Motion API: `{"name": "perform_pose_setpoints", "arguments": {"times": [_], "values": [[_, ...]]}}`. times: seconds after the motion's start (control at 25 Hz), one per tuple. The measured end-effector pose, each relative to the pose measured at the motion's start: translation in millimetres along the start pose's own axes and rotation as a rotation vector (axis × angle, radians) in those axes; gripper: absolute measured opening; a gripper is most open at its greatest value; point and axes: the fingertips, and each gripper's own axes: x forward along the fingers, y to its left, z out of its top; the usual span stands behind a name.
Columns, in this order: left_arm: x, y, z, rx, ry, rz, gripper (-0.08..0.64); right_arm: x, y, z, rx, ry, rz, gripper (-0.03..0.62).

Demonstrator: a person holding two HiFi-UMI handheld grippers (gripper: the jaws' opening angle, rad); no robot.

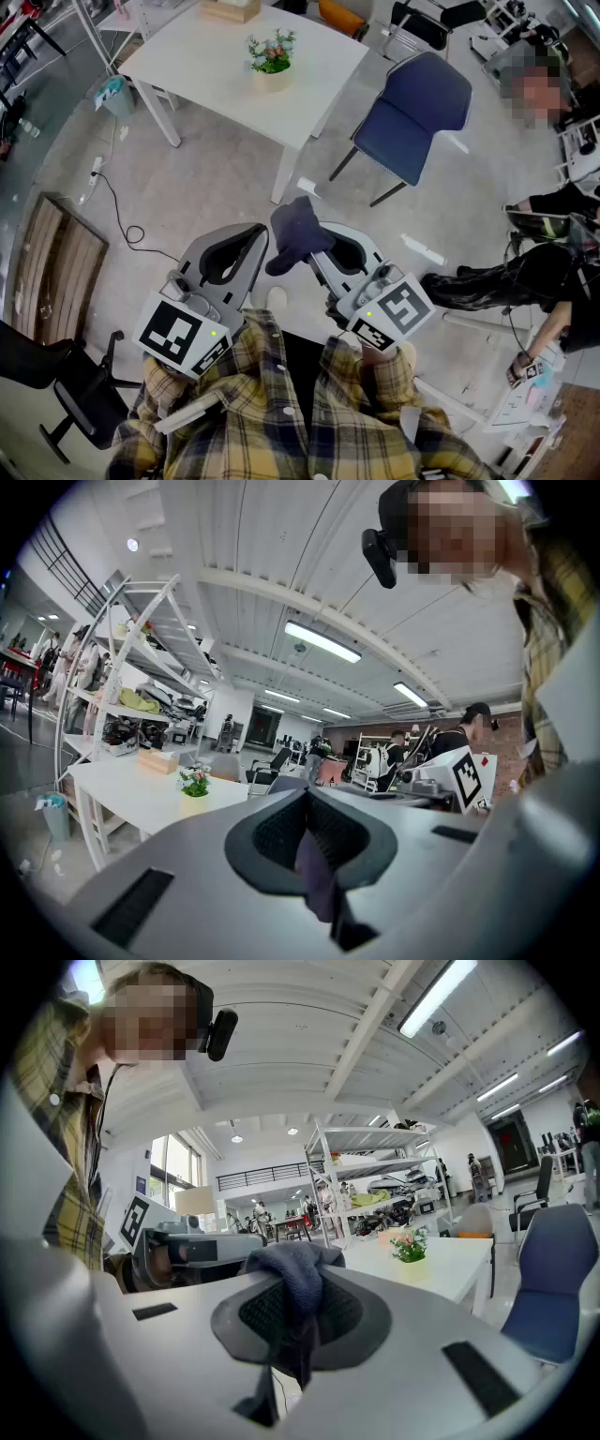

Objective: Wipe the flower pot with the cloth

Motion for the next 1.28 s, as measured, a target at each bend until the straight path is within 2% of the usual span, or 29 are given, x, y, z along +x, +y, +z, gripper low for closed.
{"name": "perform_pose_setpoints", "arguments": {"times": [0.32,0.8,1.08,1.28], "values": [[7,-14,-4,0.002,0.005,0.002,0.009,-19,-3,0,0.003,-0.012,0.000,0.021],[-2,-37,-15,-0.003,-0.010,0.083,0.009,-55,-7,-14,0.030,-0.011,0.021,0.021],[4,-12,-14,-0.016,-0.009,0.086,0.009,-33,-19,-16,0.051,-0.001,0.013,0.021],[13,34,-8,-0.031,-0.004,0.076,0.009,8,-33,-15,0.088,0.004,-0.001,0.021]]}}
